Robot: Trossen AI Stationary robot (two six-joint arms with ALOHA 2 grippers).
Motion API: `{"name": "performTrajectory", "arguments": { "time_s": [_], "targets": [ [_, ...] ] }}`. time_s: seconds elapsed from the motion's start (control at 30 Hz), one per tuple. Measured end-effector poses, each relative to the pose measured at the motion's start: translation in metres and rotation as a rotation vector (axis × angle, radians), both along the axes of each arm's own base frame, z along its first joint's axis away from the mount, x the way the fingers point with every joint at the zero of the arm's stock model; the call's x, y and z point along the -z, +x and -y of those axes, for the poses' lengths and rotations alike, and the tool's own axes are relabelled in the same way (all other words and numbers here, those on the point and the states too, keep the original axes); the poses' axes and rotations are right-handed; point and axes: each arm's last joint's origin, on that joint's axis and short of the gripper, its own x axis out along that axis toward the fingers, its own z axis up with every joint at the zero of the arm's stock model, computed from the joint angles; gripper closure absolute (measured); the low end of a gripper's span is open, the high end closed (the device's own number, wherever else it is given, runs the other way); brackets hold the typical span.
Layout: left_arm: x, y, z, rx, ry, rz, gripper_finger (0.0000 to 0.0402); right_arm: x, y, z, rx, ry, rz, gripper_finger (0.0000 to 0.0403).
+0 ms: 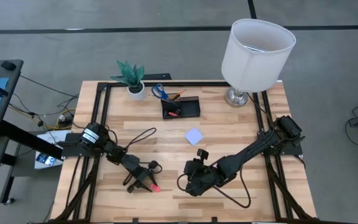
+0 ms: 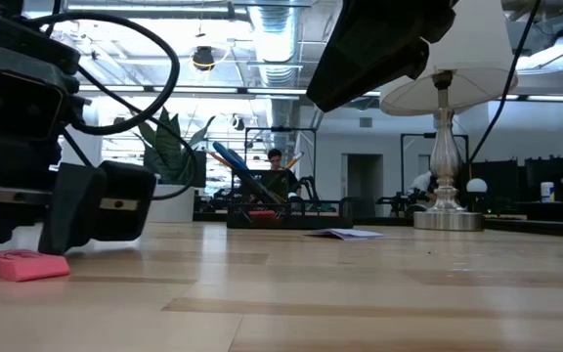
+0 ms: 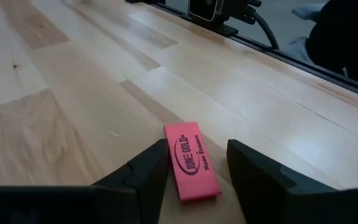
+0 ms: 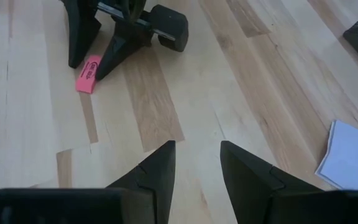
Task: Pick and place office supplies into organizer
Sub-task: Put the pink eraser into the black desk organizer
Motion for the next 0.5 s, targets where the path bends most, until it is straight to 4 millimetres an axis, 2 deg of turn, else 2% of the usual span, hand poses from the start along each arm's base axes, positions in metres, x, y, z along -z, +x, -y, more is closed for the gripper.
{"name": "performTrajectory", "arguments": {
  "time_s": [0.5],
  "targets": [
    [0.0004,0.0071,-0.0013,0.017,-0.001,-0.013,0.0239,0.0002,-0.0001,-0.0004,-0.008,0.013,-0.007,0.0280]
  ]
}}
